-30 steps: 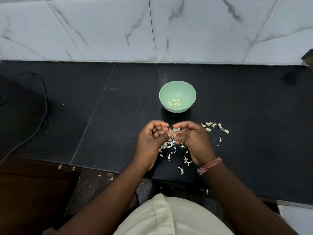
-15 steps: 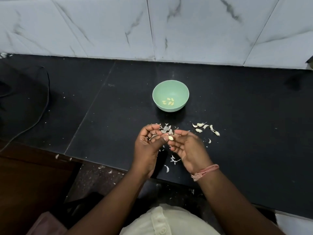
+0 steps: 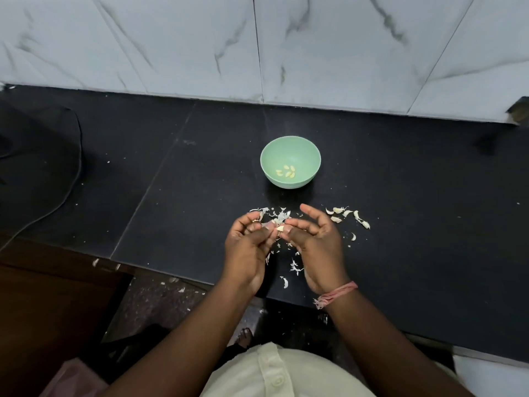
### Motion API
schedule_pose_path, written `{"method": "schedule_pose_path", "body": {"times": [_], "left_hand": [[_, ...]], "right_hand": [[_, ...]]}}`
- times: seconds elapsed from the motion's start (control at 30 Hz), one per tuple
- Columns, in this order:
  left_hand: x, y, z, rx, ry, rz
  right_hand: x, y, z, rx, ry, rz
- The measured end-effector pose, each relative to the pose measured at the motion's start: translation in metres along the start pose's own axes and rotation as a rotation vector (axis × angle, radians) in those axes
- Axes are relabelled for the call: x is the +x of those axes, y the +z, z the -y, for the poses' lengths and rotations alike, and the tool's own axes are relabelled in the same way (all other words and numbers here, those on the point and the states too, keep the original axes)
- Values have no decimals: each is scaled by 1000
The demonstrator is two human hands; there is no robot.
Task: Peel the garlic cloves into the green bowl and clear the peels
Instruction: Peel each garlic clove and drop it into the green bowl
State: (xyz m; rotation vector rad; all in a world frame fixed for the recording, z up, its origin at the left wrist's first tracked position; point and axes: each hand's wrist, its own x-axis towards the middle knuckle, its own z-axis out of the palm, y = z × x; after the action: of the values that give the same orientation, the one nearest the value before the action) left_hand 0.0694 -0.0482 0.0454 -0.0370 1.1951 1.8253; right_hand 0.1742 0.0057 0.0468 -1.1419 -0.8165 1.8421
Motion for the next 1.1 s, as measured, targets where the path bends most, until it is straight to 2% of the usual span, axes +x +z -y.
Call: {"method": "schedule_pose_path", "body": {"times": [0.07,0.17,0.27,0.4,0.6,0.67,0.77,0.83,0.97,1.1], "left_hand": [[7,-1,-7,-100,-114,-103],[14,-5,-14,-13,-135,-139],[17,-1,-23,19,-154,-50],[20,15,-32,-64,-299,76],[26,23,-30,-57,-317,125],[28,23,-32,-85,-304,124],[25,23,-29,-160,-288,118],[21,21,-26,-160,-251,151],[15,16,-16,-122,-115,224],[9,13,-14,-100,-56,261]], "right_hand": [[-1,4,2,138,38,13],[-1,10,3,167,20,26],[-6,21,-2,-1,-80,32],[-14,32,-10,-273,-239,81],[-15,32,-4,-507,-327,122],[-12,30,-2,-413,-270,87],[-8,23,3,-100,-123,-35],[-8,21,6,2,-94,-70],[-8,20,10,128,-54,-94],[-8,21,11,126,-66,-145]]}}
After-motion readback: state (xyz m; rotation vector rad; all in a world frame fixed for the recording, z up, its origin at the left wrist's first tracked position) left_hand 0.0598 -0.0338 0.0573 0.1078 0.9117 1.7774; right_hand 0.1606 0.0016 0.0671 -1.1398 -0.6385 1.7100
